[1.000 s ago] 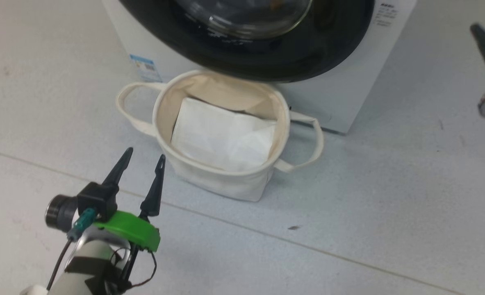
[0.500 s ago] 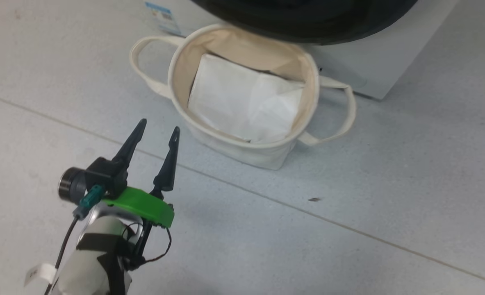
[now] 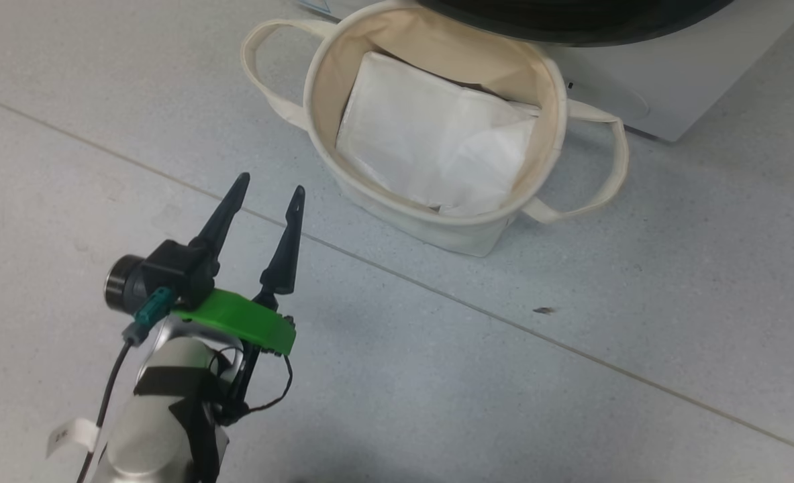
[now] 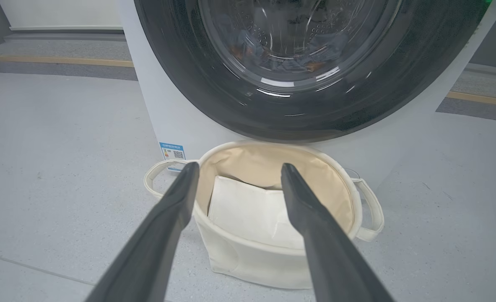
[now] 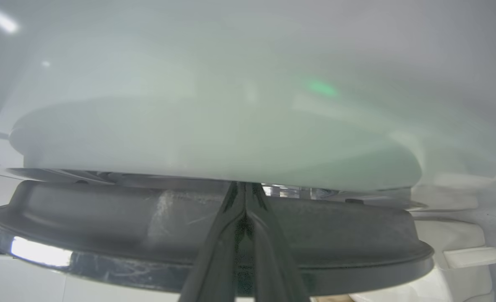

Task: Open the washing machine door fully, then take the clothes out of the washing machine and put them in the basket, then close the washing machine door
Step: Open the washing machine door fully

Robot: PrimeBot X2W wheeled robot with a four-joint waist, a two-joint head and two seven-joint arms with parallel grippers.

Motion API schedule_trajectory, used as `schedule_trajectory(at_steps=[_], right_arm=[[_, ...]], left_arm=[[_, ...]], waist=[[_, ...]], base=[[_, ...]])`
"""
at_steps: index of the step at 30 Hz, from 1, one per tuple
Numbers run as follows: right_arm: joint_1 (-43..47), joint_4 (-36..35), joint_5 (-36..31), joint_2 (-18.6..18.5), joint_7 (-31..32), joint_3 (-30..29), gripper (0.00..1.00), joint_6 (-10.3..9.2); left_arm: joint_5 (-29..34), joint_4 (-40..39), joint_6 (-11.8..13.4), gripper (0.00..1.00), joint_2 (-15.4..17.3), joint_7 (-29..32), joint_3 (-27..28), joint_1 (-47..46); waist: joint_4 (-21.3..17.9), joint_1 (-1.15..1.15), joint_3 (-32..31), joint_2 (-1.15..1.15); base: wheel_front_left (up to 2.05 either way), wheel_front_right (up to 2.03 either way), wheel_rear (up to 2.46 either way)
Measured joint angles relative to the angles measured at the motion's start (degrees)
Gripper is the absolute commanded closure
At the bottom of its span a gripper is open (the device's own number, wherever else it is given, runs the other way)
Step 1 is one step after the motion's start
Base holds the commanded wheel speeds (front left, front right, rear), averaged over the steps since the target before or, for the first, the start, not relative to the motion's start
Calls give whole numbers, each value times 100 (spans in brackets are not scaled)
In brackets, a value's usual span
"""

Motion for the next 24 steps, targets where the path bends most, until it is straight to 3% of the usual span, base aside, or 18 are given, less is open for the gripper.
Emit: schedule_trajectory(at_steps=[9, 17, 24], right_arm=[[-104, 32, -11, -25, -170, 185, 100, 0], [357, -136, 457, -45, 766, 410, 100, -8], [1250, -447, 810, 449, 1433, 765, 100, -7]], left_arm=[[120, 4, -112, 0, -140, 0, 171, -2], [267, 105, -165, 0, -193, 0, 331, 11], [391, 179, -169, 0, -179, 0, 465, 341]], waist=[[96, 0, 93, 0], [82, 0, -192, 0], [-30, 0, -708, 0]], base=[[0, 0, 0], [0, 0, 0], [0, 0, 0]])
